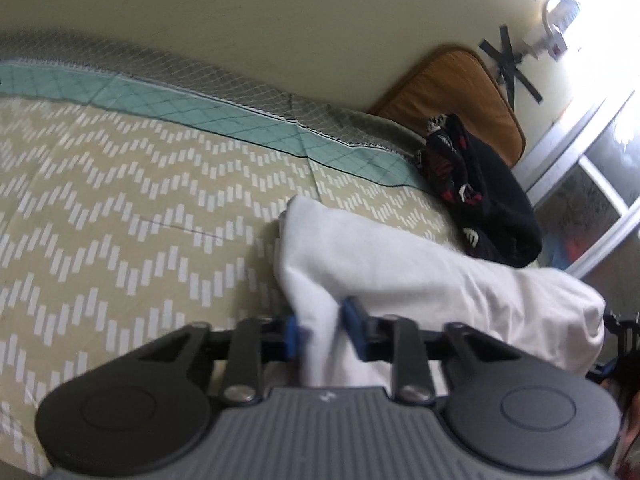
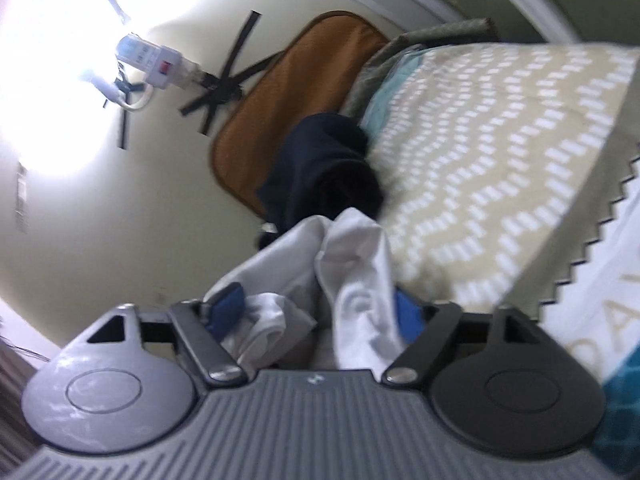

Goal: Fold small clothes

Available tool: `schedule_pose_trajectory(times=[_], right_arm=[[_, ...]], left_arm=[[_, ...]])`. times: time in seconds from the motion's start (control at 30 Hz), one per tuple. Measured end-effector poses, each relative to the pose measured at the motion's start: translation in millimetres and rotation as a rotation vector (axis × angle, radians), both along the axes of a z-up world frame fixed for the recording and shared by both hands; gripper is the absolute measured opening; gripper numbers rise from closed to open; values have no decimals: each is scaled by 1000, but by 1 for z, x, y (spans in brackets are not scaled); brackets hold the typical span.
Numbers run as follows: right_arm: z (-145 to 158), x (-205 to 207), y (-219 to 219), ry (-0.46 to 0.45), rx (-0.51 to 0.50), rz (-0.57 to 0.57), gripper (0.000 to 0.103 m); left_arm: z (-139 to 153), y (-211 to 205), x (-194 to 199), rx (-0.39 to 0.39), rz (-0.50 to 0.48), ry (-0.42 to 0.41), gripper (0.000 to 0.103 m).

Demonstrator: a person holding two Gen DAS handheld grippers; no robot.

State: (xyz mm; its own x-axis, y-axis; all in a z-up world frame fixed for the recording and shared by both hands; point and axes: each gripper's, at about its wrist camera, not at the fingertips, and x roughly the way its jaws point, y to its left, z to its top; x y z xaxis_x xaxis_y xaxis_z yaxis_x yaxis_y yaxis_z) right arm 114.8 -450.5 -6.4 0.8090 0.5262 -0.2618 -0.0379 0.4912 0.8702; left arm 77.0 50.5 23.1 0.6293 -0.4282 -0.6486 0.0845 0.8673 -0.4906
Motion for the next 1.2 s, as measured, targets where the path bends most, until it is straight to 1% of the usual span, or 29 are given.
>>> schedule_pose_trajectory(times=[0.1,0.13,0.17,0.2,0.23,0.27,0.3,0.33,0.37,0.4,0.43,0.47,0.5,0.53,0.57,0.6,0.67,0.77,0.8,0.9,0.93,0.97,1.0,1.07,1.13,1.2], right_arm=[[-8,8,-14,-25,182,-2,89],[-8,9,-17,-15,201,-8,90],[-5,13,-20,13,175,-11,90],[-1,15,-19,42,121,-18,90],[4,17,-16,55,66,-18,90],[6,20,-11,64,20,-7,90],[10,25,-4,71,-40,10,90],[13,29,4,78,-103,26,90],[14,34,14,89,-173,44,90],[15,39,25,91,-244,63,90],[16,43,36,77,-301,83,88],[17,47,46,71,-349,106,78],[17,49,56,72,-401,118,68],[19,51,65,73,-447,132,43],[21,50,70,65,-457,147,33],[25,48,75,43,-447,161,32],[36,38,85,-26,-449,188,28],[57,26,106,-126,-433,240,27],[65,24,114,-157,-422,260,27],[81,29,142,-244,-404,315,27],[85,35,152,-269,-412,326,27],[85,43,160,-282,-420,332,27],[85,52,166,-280,-420,337,27],[72,76,174,-237,-421,329,27],[54,96,180,-177,-463,314,27],[30,113,187,-90,-532,305,27]], left_arm=[[0,4,-3,-39,10,-1,18],[2,3,-3,-34,5,-5,18],[2,1,-3,-26,-2,-7,20],[2,0,-3,-18,-5,0,31],[1,-1,-1,-21,-14,9,49],[0,-2,0,-39,-32,4,56],[0,-3,1,-57,-54,-4,70],[1,-5,3,-65,-65,-10,79],[1,-8,4,-61,-65,-15,79],[1,-12,4,-41,-57,-23,73],[2,-18,5,-4,-51,-34,56],[3,-23,6,41,-42,-41,48],[3,-26,7,73,-36,-42,33],[4,-25,7,70,-39,-37,24],[5,-21,7,44,-36,-31,21],[7,-16,6,9,-33,-29,18],[14,-3,-3,-47,-32,-53,17],[33,15,-22,-89,-3,-125,15],[41,23,-29,-81,16,-157,15],[65,49,-43,-22,106,-253,15],[71,59,-44,-7,136,-267,15],[74,68,-42,5,172,-262,15],[74,77,-39,13,201,-250,15],[65,87,-29,26,228,-217,15],[44,91,-13,45,236,-145,16],[18,91,0,80,233,-75,17]])
